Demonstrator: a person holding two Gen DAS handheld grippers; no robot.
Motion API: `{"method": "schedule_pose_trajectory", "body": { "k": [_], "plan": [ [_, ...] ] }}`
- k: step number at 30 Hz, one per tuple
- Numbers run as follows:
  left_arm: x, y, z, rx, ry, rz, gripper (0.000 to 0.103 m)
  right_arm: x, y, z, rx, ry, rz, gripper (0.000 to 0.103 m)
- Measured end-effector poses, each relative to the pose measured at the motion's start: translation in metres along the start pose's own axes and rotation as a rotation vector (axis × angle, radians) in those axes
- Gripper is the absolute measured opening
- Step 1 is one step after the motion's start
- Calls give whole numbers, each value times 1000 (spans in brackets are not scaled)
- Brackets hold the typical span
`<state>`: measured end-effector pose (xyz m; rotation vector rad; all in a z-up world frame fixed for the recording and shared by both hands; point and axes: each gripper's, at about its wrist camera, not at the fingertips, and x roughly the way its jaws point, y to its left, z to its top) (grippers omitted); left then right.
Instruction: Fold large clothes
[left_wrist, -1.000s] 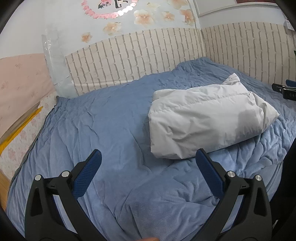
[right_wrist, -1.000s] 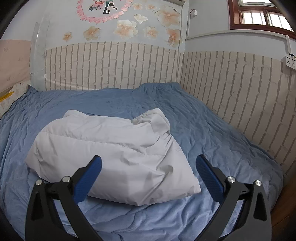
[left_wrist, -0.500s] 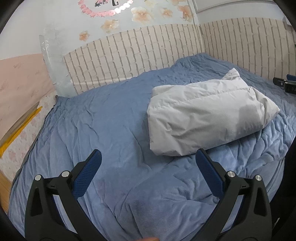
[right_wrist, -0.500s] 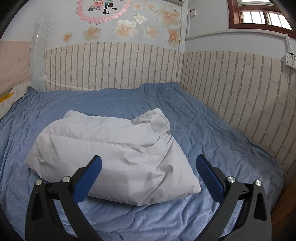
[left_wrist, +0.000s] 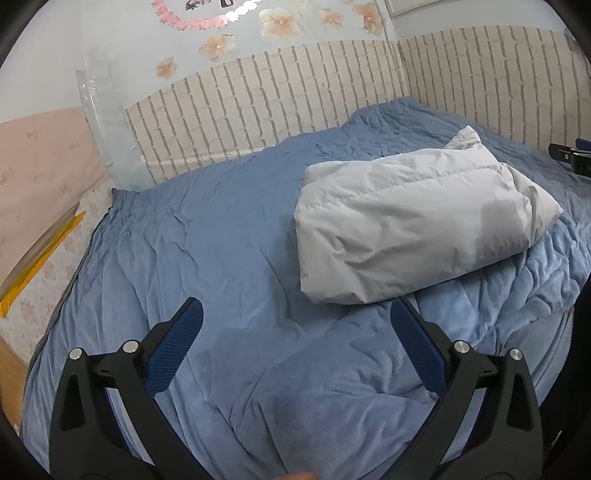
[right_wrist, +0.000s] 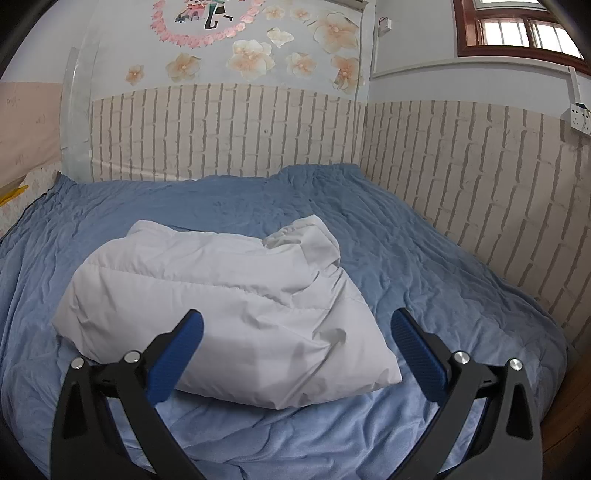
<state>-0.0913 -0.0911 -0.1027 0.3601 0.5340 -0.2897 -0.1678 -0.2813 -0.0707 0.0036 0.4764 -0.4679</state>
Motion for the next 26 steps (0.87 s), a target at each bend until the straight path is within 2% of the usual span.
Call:
{"method": "schedule_pose_trajectory", "body": {
  "k": [16,26],
  "plan": [
    [-1,0,-1,6,4,3,100,-1,0,0,1,0,1,101],
    [4,0,-2,3,35,17,100,0,0,0,2,2,0,101]
  ]
}}
